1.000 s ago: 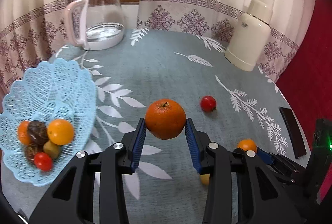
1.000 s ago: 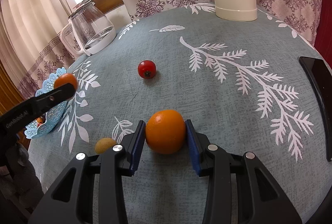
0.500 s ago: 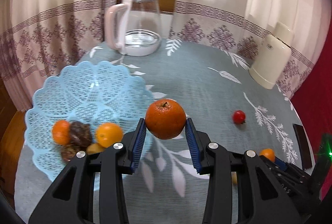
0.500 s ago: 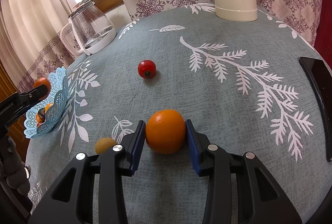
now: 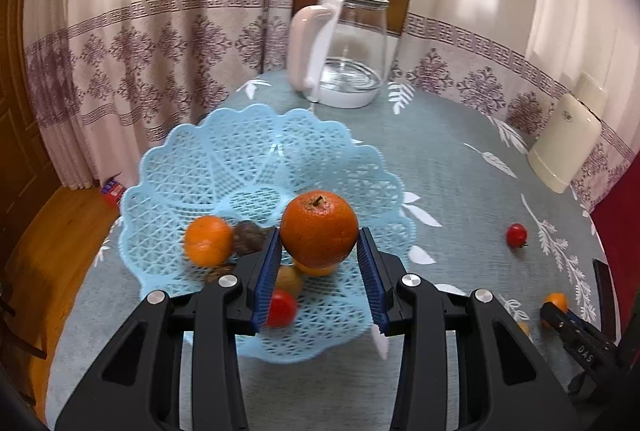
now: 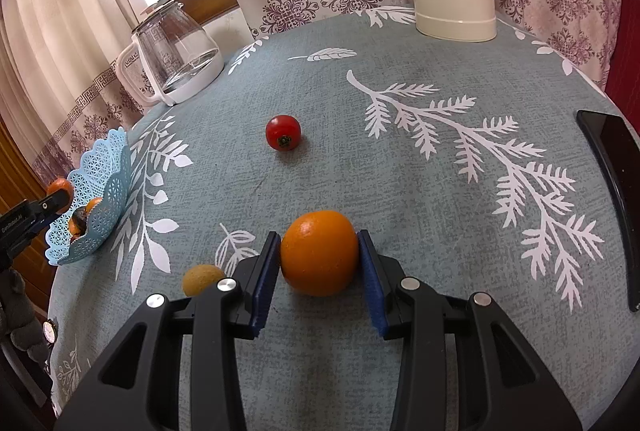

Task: Organize fruits
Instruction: 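Carry the small orange into the blue basket and open the left tool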

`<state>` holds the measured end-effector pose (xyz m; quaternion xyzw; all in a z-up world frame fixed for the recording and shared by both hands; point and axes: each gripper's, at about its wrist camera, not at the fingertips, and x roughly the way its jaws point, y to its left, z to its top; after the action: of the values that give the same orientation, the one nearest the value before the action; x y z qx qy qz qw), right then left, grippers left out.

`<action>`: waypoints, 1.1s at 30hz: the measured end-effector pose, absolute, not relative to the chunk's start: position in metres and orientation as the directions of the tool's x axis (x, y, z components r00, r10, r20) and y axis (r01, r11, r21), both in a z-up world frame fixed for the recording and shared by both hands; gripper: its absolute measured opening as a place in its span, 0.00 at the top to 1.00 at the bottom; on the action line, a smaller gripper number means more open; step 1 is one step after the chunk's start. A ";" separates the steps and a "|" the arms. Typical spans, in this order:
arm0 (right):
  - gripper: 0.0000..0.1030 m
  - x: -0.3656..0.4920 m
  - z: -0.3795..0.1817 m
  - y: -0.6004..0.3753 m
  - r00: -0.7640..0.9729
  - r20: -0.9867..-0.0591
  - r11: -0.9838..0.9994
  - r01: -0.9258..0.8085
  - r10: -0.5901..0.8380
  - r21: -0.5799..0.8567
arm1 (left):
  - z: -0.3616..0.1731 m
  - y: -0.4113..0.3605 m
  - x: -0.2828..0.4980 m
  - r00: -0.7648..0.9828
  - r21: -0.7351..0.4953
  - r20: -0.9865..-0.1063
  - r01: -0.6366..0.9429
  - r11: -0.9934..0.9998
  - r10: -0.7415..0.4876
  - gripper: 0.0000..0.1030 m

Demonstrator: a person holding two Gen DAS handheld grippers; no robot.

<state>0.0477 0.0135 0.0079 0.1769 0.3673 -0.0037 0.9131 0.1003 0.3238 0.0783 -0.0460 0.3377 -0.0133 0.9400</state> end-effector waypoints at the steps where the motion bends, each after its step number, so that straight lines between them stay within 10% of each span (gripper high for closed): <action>1: 0.62 0.048 0.008 0.013 0.730 -0.672 0.937 0.137 0.123 0.320 | 0.078 0.328 0.100 0.771 -0.095 -0.634 -0.013 0.995 -0.050 0.61; 33: 0.62 0.047 0.007 0.012 0.730 -0.672 0.937 0.136 0.126 0.323 | 0.076 0.375 0.077 0.771 -0.082 -0.629 -0.192 0.978 0.099 0.34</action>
<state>0.0474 0.0123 0.0065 0.1779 0.3677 -0.0028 0.9128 0.0768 0.3752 0.0764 -0.0709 0.3292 0.0775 0.9384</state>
